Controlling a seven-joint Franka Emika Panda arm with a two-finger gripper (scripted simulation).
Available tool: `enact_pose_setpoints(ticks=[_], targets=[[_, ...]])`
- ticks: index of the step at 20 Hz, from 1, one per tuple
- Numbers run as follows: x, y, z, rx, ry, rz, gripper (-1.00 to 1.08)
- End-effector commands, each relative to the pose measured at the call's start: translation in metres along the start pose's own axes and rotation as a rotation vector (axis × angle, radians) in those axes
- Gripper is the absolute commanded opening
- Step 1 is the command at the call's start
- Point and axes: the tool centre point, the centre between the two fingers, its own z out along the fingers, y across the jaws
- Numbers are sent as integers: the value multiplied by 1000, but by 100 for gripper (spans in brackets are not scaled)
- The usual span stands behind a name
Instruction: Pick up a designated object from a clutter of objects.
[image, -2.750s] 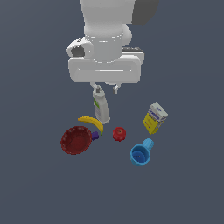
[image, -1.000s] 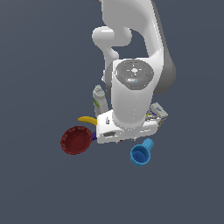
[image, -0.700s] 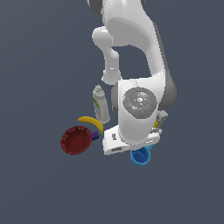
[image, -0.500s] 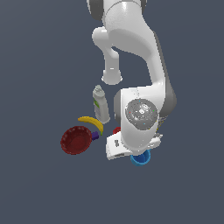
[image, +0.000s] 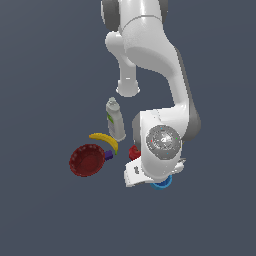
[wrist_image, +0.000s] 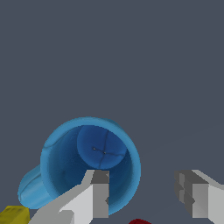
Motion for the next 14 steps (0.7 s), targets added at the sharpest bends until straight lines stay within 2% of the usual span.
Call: enact_pose_setpoints(ticks=[1, 11, 12, 14], targets=[[0, 0, 0, 0, 1, 0, 28], [0, 0, 31, 0, 1, -1, 28], [0, 0, 31, 0, 1, -1, -100], [0, 0, 31, 0, 1, -1, -100]])
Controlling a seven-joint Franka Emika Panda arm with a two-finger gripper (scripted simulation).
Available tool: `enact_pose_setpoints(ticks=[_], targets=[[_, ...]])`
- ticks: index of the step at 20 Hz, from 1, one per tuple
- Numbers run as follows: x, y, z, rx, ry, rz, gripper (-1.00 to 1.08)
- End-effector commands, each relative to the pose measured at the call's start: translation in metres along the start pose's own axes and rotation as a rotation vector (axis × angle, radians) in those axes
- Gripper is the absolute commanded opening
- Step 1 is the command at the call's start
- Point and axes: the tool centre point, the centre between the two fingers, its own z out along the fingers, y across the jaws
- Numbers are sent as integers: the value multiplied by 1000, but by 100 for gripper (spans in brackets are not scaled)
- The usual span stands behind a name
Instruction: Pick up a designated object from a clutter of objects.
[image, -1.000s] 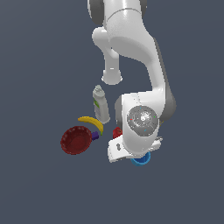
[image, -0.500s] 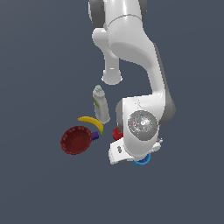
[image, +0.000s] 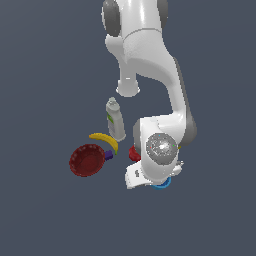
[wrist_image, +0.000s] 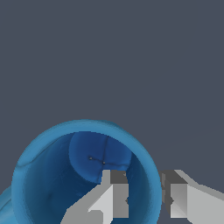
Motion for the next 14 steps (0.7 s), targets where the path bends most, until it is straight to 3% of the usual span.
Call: enact_pose_setpoints(ticks=[1, 14], targets=[[0, 1, 1, 0, 0, 1, -100], [-4, 5, -8, 0, 1, 0, -100]])
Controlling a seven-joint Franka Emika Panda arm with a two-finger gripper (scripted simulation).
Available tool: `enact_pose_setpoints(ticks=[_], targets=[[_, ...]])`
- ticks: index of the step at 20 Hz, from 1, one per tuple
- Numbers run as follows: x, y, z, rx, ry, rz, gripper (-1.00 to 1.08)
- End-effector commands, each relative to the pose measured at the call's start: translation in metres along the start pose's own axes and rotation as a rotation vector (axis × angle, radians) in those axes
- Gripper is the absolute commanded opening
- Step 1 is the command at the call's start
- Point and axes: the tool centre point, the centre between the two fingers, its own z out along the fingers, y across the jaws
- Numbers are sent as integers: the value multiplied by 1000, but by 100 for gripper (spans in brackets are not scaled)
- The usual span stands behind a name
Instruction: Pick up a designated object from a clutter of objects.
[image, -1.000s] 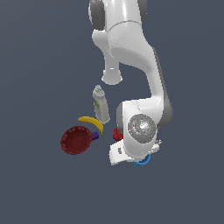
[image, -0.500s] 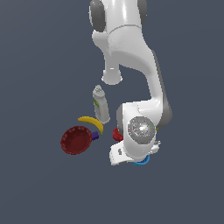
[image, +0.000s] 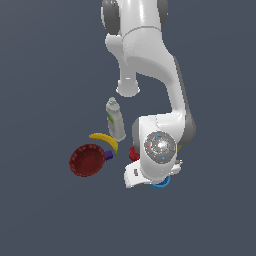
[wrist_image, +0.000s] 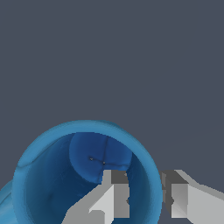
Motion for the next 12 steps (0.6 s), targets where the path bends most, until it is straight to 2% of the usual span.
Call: enact_pose_setpoints(ticks=[1, 7, 12], targets=[[-2, 4, -8, -1, 4, 0, -100], [-18, 21, -36, -1, 4, 0, -100], [-39, 44, -76, 0, 4, 1, -100]])
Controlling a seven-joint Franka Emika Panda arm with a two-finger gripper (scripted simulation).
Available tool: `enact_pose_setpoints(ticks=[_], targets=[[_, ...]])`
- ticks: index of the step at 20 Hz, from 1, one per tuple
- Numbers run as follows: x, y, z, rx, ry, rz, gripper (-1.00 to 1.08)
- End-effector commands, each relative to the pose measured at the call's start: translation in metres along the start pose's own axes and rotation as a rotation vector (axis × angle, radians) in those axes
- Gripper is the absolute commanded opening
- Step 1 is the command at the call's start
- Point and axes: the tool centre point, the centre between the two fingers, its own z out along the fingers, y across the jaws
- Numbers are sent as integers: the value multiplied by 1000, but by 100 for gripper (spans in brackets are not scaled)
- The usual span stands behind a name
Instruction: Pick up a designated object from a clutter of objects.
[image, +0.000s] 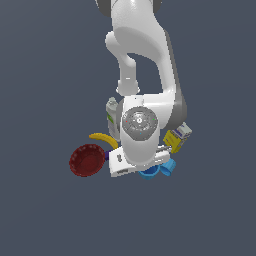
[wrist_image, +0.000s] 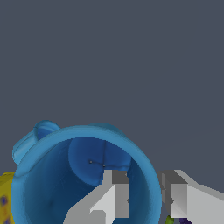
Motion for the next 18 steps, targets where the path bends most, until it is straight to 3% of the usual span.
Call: enact_pose_setpoints(ticks=[1, 18], targets=[[-11, 14, -25, -1, 4, 1, -100], [-98, 113, -192, 1, 4, 1, -100]])
